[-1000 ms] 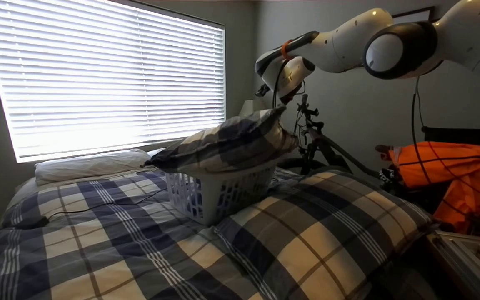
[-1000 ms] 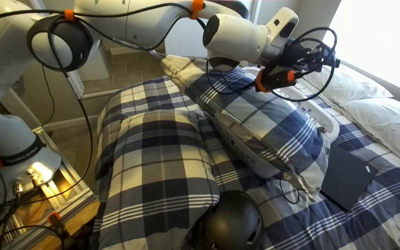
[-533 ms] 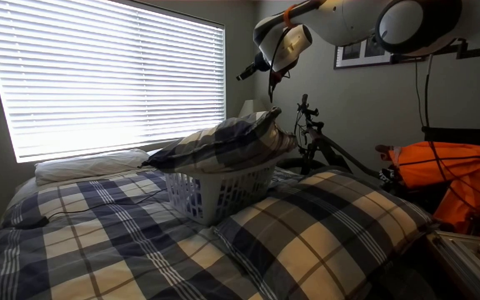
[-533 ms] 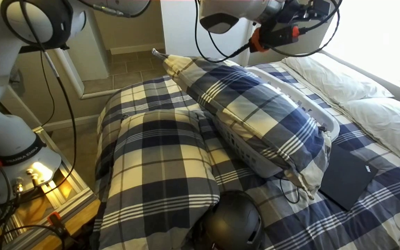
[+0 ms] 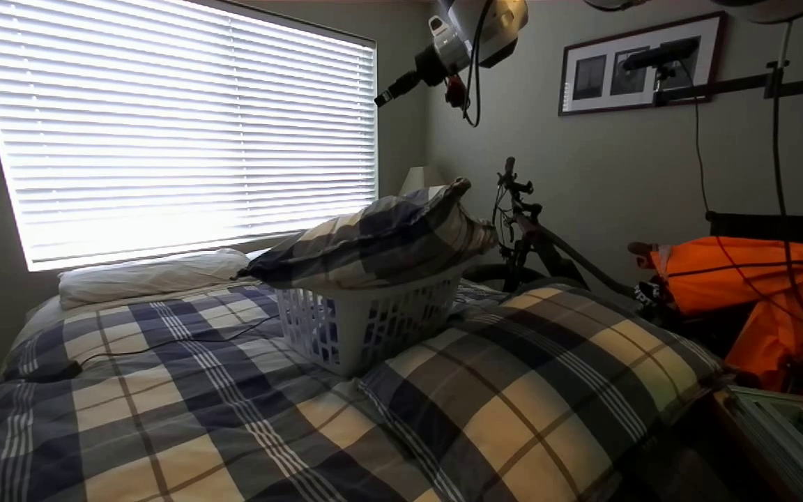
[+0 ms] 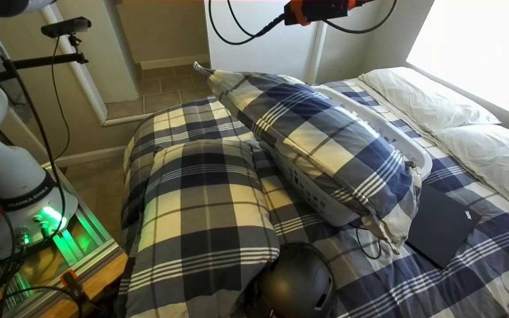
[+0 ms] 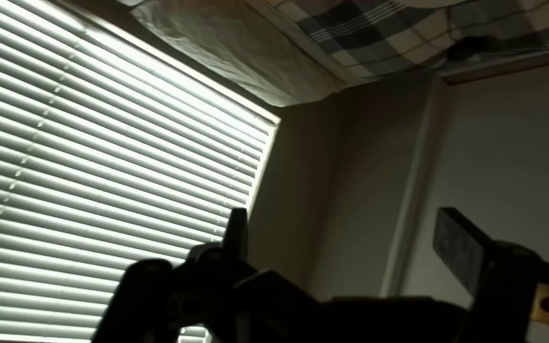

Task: Put the pillow on the left in the basket.

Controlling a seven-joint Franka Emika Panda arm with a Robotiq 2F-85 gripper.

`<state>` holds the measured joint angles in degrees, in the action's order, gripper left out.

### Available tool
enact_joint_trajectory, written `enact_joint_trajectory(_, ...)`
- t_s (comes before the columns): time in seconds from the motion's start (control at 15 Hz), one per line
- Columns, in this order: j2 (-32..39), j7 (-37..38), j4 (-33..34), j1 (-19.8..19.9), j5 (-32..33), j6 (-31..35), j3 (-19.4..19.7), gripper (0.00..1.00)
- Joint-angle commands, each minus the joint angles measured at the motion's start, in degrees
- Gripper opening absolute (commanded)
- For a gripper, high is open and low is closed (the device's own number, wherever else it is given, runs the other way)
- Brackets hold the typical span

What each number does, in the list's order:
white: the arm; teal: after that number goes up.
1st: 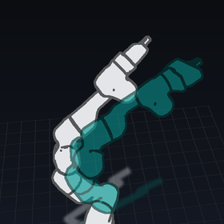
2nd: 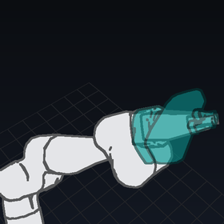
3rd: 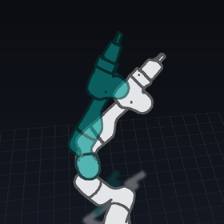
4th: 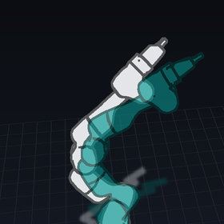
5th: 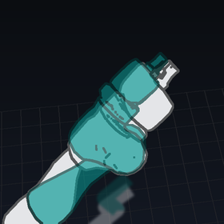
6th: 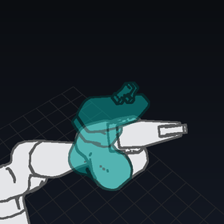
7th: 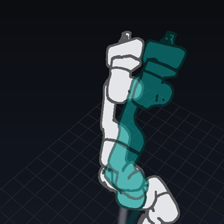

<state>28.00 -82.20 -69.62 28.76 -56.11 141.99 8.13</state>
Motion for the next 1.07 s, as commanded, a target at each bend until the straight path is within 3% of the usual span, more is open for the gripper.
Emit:
enact_joint_trajectory(0.0,-8.25,0.04,-9.89,0.96,1.54,-11.71,0.27,1.0)
enact_joint_trajectory(0.2,-10.71,2.61,-11.98,1.44,4.16,-22.69,1.44,1.0)
enact_joint_trajectory(0.47,-12.93,11.72,-12.45,-0.36,16.82,-30.72,4.73,1.0)
enact_joint_trajectory(0.67,-12.76,12.49,-11.05,0.08,26.5,-35.56,6.44,1.0)
enact_joint_trajectory(0.8,-12.44,8.22,-10.23,1.09,31.66,-38.17,7.45,1.0)
enact_joint_trajectory(0.87,-12.81,-0.07,-10.82,3.16,28.39,-38.18,6.86,1.0)
enact_joint_trajectory(1.0,-12.25,-8.48,-9.86,5.96,23.47,-39.49,6.69,1.0)
